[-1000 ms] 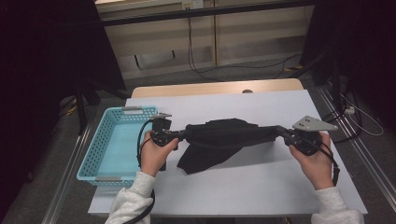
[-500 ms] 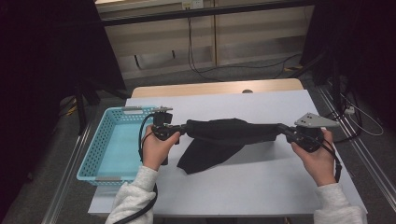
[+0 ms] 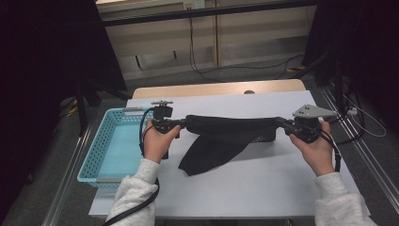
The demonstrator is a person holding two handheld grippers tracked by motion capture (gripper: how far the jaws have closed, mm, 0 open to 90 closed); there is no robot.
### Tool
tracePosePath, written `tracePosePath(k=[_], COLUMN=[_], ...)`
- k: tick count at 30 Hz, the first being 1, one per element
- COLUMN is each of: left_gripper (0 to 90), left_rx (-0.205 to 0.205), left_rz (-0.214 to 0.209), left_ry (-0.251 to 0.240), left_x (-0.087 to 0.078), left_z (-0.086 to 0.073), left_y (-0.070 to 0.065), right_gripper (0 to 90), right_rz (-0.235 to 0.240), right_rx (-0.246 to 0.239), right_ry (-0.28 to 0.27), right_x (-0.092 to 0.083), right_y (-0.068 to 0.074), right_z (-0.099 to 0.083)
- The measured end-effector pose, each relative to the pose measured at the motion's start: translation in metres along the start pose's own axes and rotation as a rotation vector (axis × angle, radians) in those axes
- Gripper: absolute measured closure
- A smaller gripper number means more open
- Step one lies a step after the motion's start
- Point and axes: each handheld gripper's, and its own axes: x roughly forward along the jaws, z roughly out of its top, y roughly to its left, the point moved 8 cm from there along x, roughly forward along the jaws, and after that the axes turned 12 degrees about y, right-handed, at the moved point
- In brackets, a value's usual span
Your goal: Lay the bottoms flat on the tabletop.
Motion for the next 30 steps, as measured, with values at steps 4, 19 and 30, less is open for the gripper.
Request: tracePosePath(k=[4, 19, 30], left_gripper=[84.7, 22.8, 16.6], left_rx=[-0.011, 0.058, 0.122], left_rz=[-0.003, 0.046, 0.062], left_ry=[0.01, -0.031, 0.052], left_x=[0.006, 0.034, 0.046], left_z=[0.011, 0.057, -0.023], left_y=[0.004, 0.014, 0.01], right_gripper=[90.0, 42.1, 27.7], right_rz=[0.013, -0.131, -0.041], right_rx=[0.021, 0.183, 0.121], right_ry=[0.005, -0.043, 0.072], right_x=[0.009, 0.051, 0.032], right_y=[-0.009, -0.048, 0.006], right_z=[0.002, 0.063, -0.038])
